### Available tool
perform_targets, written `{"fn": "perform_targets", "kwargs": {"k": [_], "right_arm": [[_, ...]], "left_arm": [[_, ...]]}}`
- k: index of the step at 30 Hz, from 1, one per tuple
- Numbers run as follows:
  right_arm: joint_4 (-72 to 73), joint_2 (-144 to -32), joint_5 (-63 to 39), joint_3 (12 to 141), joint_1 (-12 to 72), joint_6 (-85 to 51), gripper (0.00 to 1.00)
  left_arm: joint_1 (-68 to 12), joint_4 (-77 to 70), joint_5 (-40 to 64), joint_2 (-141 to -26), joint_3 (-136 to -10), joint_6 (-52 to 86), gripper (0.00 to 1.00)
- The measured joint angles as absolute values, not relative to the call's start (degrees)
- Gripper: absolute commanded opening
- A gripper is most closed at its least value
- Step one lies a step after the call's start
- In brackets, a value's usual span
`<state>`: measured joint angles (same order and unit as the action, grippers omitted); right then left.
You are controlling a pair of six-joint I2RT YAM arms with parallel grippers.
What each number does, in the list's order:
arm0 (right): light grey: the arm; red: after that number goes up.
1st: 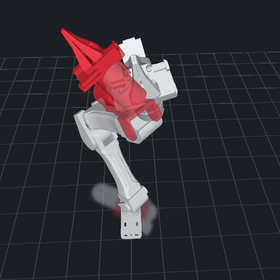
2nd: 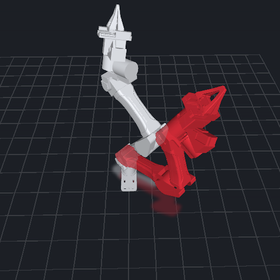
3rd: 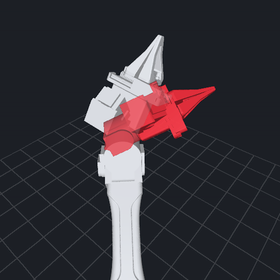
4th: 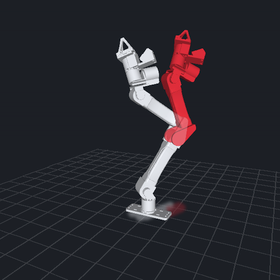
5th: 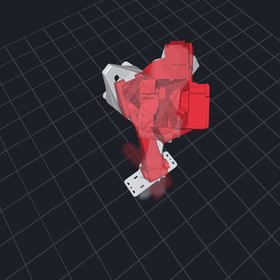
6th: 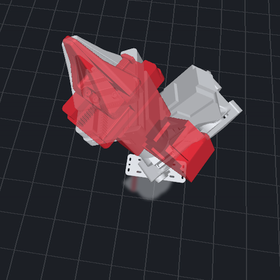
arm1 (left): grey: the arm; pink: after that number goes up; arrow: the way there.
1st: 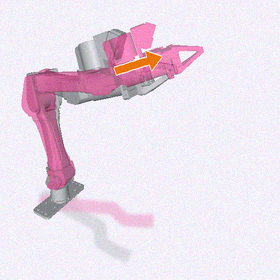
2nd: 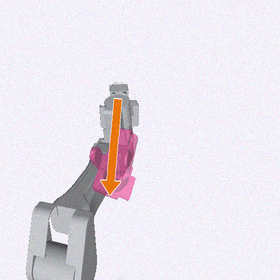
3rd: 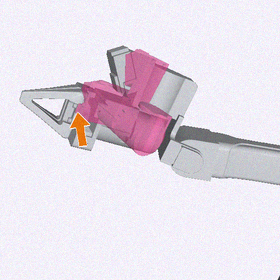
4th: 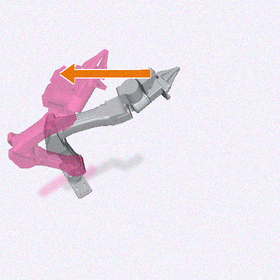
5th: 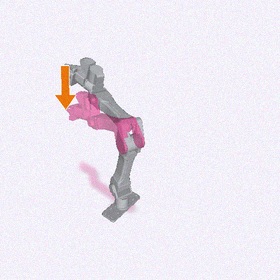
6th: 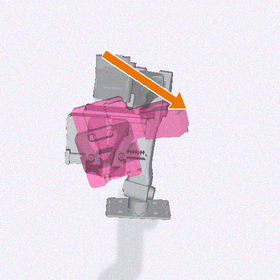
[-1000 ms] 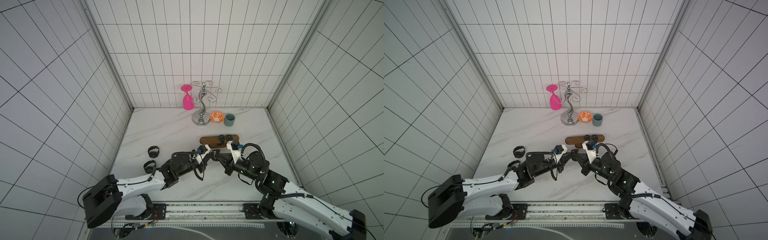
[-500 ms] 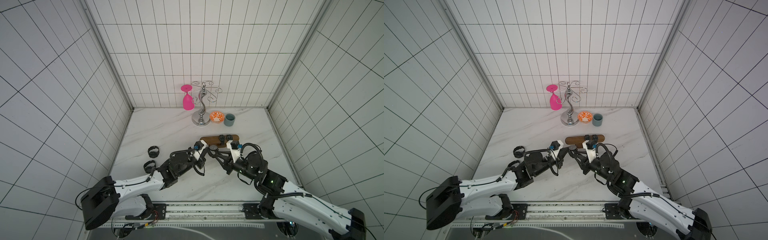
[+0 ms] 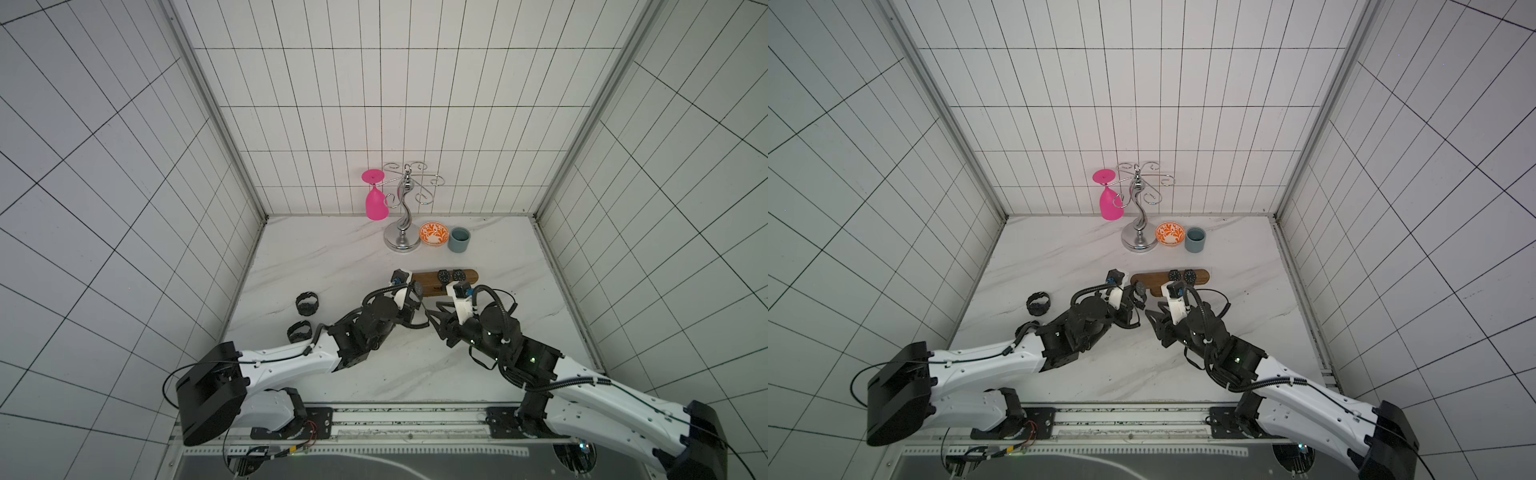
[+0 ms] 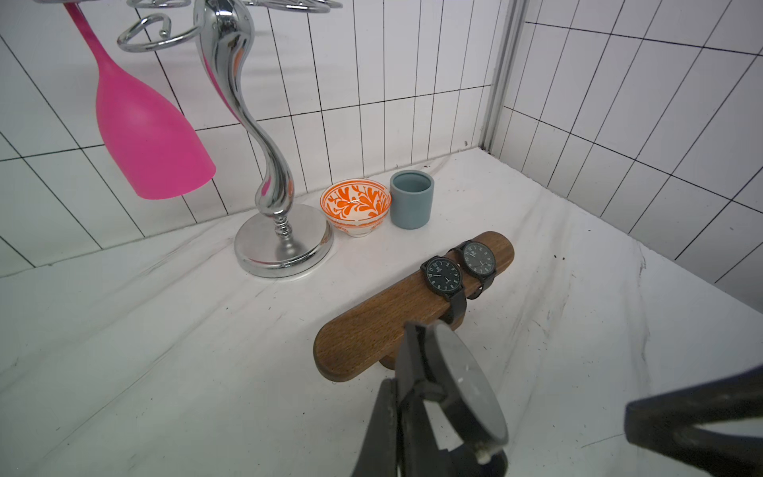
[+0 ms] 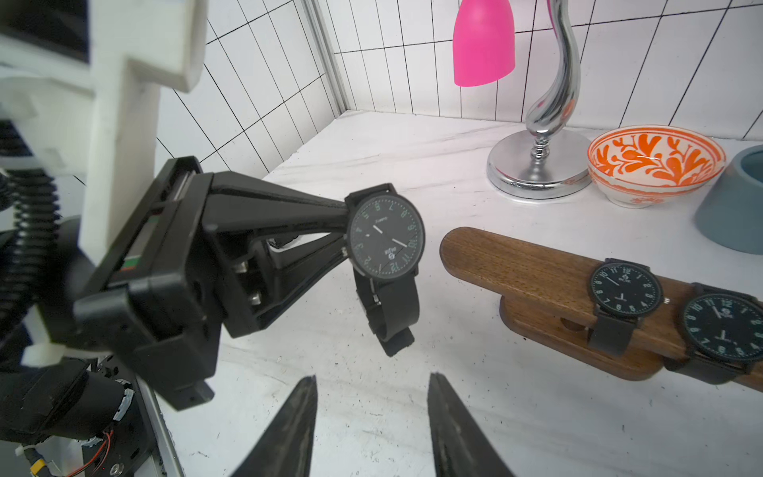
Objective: Place watch on stand
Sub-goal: Pick up the watch at the center of the board.
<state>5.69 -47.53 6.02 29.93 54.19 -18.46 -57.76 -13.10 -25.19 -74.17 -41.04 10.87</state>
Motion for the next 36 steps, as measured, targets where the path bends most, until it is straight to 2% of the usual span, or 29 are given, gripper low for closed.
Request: {"fn": "perform_targets", "kwargs": {"k": [11,19,27,36], "right_arm": [[13.0,-55.2,14.2,29.8,57.2,-22.0,0.38],[13.7,-58.1,18.6,29.9,57.2,-22.5,0.27],[14.8,-59.2,19.8,29.9,57.2,-22.7,0.25],[14.9,-60.2,21.3,29.9,57.2,-22.3,0.03]], "left_arm": [[-59.5,-3.2,-25.2,-74.9,-45.9,23.5,0.0],[-61.1,-0.4,-25.0,-74.9,-46.1,26.2,0.0],[-61.6,0.5,-25.0,-74.5,-46.1,27.0,0.0],[-61.9,0.9,-24.6,-73.6,-46.1,27.5,0.0]]}}
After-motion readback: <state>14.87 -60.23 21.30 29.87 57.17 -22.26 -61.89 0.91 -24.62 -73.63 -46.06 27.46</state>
